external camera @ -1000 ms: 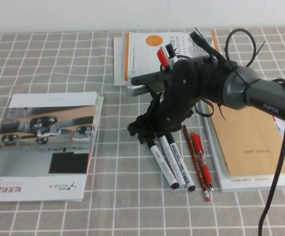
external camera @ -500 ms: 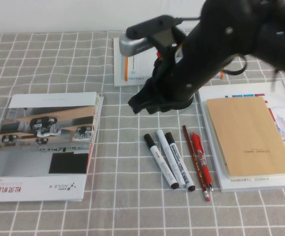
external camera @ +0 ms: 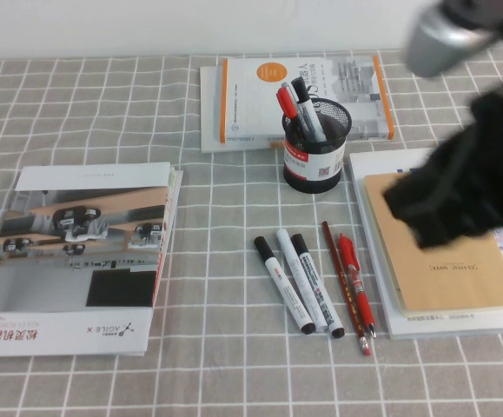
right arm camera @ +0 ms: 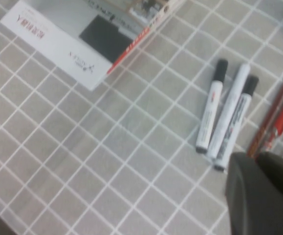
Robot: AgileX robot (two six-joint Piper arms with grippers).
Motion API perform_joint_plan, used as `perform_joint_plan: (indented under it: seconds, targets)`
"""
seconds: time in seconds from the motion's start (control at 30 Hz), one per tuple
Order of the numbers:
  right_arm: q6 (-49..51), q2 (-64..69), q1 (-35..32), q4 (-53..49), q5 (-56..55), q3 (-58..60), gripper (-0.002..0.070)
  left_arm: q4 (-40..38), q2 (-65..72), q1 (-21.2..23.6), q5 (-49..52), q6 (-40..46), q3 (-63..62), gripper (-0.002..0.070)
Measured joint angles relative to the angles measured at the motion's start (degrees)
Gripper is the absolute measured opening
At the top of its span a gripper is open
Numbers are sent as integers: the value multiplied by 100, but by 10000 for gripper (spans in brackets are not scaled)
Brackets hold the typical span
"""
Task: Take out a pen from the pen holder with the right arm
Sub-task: 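Take a marker out of the pen holder and lay it on the table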
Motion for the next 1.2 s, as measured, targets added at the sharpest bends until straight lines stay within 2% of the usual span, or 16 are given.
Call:
perform_joint_plan:
  seconds: [0.27,0.47,0.6,0.8,0.97,1.2]
  targets:
    - [96,-1437,0,-152,-318,1683,-12,0,0,0,0,0,0,-5]
    - [-79,-1761,0,-496,-290,2425,-12,0,0,0,0,0,0,-5]
    - [-116,-1761,0,-564,-1024,2964,-12,0,0,0,0,0,0,-5]
    - [-116,-1775,-85,-763,-2686,3997,-12,0,0,0,0,0,0,-5]
    - [-116,-2248,-990,-405,-3736,4886,-12,0,0,0,0,0,0,-5]
    - [-137,-3708,-2668,-63,-4480,6250,-12,0,0,0,0,0,0,-5]
